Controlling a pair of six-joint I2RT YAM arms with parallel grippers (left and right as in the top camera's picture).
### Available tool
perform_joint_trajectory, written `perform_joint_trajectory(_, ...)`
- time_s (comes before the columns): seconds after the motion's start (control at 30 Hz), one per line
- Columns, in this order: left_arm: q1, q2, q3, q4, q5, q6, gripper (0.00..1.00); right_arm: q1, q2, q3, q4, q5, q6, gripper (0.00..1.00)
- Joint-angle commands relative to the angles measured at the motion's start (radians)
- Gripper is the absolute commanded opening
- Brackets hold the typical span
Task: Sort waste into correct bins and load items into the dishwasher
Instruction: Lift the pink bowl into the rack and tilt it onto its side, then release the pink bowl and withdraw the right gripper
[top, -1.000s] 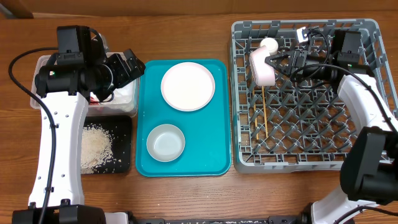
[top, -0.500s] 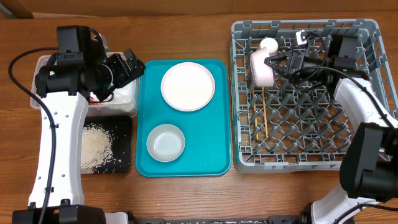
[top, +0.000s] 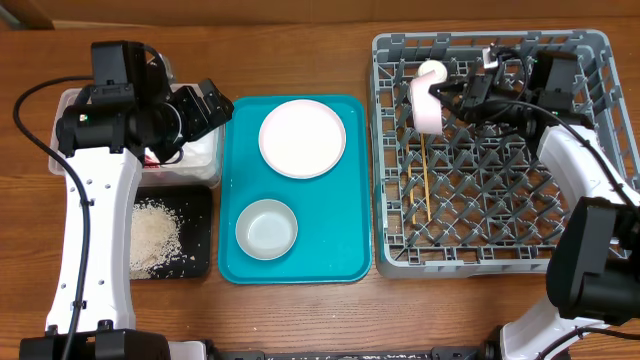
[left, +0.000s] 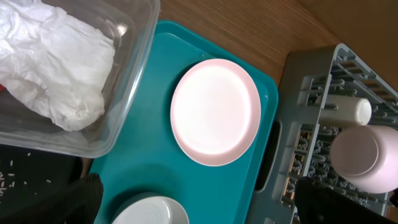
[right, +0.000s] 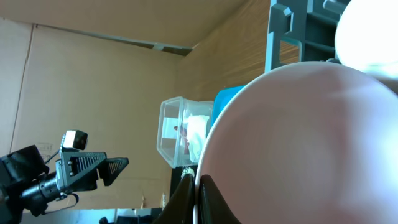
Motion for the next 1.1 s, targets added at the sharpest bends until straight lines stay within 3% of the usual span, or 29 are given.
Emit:
perform_joint_trajectory(0.0, 0.002, -0.007, 0.025, 0.001, 0.01, 0.008, 1.0, -0.035, 0.009, -0.034, -0.008, 0.066, 0.043, 0.04)
perform_joint_trajectory(0.3, 0.002, -0.007, 0.025, 0.001, 0.01, 0.008, 1.0, -0.097, 0.009, -0.034, 0.074, -0.079, 0.18, 0.04)
perform_joint_trajectory(0.7, 0.002, -0.007, 0.025, 0.001, 0.01, 0.008, 1.0, -0.155, 0.009, -0.034, 0.074, -0.018, 0.16, 0.05)
perform_joint_trajectory(1.07, 0.002, -0.007, 0.025, 0.001, 0.01, 0.008, 1.0, -0.206, 0.009, -0.034, 0.062, -0.018, 0.077, 0.31)
